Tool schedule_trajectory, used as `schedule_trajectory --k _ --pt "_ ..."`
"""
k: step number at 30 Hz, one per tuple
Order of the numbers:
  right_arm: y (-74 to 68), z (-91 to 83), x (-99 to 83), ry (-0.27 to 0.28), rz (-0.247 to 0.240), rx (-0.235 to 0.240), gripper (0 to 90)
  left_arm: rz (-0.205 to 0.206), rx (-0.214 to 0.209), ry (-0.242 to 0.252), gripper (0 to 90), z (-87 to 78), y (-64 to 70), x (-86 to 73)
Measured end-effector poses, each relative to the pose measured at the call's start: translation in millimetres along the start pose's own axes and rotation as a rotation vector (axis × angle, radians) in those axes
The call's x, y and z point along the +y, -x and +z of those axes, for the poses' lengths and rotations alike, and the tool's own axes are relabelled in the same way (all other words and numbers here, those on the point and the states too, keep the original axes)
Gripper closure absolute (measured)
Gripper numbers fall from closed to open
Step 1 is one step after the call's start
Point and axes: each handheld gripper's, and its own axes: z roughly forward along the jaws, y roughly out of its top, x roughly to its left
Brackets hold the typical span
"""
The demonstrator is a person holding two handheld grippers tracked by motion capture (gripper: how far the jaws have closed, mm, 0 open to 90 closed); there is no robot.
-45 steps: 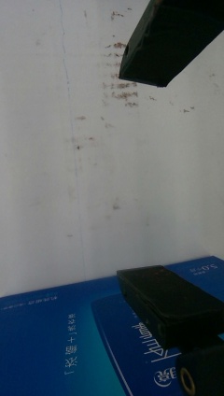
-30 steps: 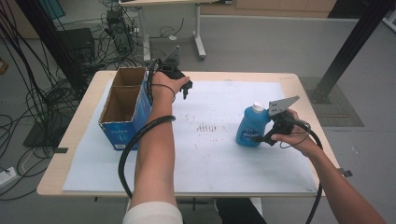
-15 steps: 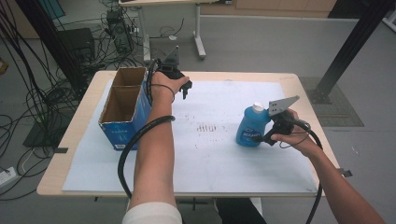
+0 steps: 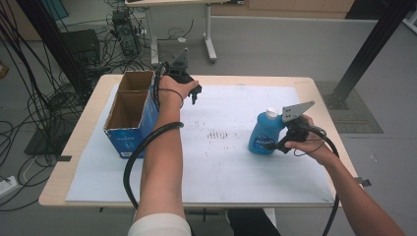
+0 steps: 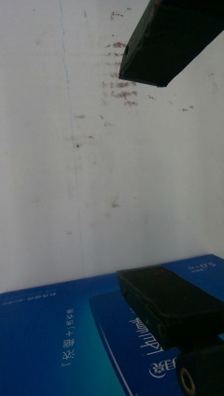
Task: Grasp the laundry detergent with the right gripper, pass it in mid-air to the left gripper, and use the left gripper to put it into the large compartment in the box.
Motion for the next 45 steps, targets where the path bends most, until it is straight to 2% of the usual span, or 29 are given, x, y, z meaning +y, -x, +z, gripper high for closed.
schedule_trajectory --k 25,45 --pt "0.2 -3.8 0.5 0.008 0.001 -0.006 2.5 0.007 -0.004 0.002 5.8 -0.4 2.0 0.8" --pt "-0.5 -2.6 -0.5 -0.008 -0.008 -0.004 2.6 0.006 -0.002 0.002 5.8 -0.1 1.3 1.4"
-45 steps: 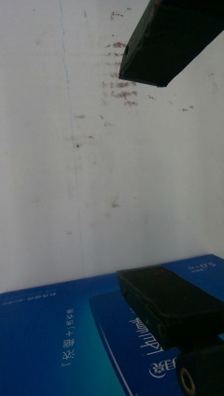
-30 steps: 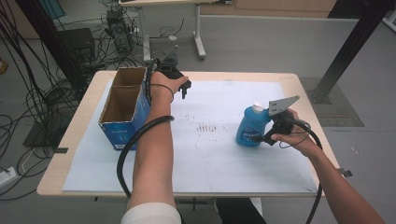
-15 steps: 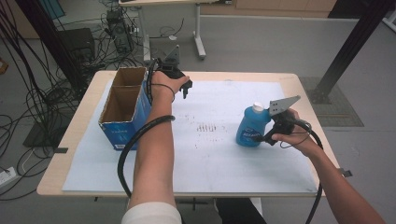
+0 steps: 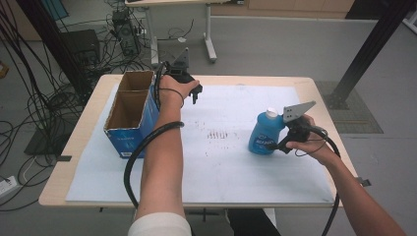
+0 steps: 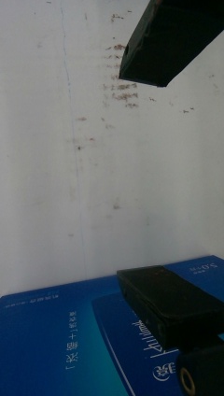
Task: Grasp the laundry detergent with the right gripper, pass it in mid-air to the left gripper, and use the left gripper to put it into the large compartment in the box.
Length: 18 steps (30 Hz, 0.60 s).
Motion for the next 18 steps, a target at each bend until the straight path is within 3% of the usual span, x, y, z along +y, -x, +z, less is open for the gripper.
schedule_trajectory --k 18 --pt "-0.3 2.1 0.8 0.002 0.001 0.0 2.5 -0.008 -0.001 0.005 5.8 -2.6 -3.5 -1.6"
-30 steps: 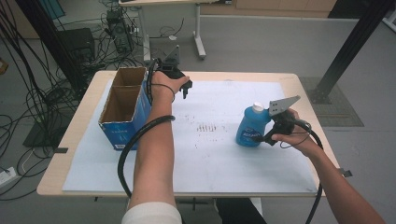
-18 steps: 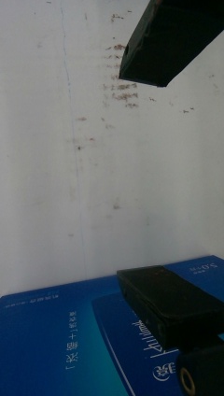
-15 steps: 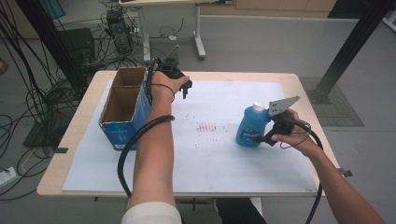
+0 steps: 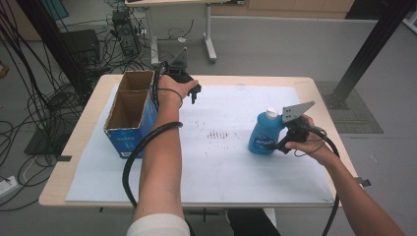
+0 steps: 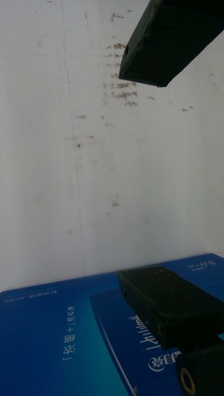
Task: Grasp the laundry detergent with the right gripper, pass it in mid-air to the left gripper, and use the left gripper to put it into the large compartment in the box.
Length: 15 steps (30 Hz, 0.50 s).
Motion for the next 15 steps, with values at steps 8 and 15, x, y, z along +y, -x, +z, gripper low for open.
schedule_trajectory --k 8,15 --pt "-0.1 0.2 0.1 0.004 0.001 0.001 2.5 0.003 0.008 -0.004 5.8 0.7 0.5 -0.4" --pt "-0.1 0.3 0.1 0.005 -0.002 0.002 2.5 0.003 0.008 -0.003 5.8 0.8 1.6 0.0"
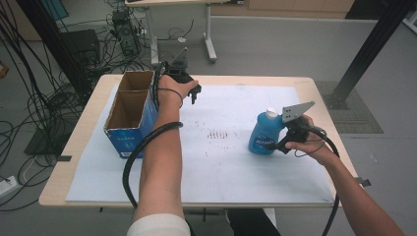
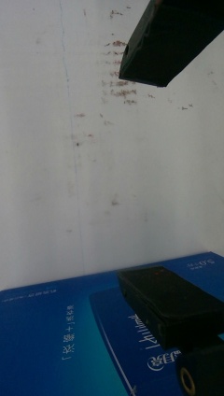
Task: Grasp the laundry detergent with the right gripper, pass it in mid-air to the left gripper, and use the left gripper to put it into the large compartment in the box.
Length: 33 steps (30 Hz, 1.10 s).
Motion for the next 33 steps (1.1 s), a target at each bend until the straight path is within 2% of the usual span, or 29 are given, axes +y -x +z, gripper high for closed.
schedule_trajectory --k 16,26,33 --pt "0.4 2.4 -0.1 -0.002 0.004 0.0 5.7 0.001 -0.002 -0.004 5.8 1.8 -1.9 -0.9" --pt "1.4 3.5 -2.7 -0.003 -0.003 0.002 15.7 0.001 0.0 -0.005 5.8 2.4 -1.7 -0.4" --pt "2.0 3.0 -2.5 -0.005 -0.018 -0.007 27.5 0.003 0.0 -0.008 5.8 4.1 -1.3 -0.3"
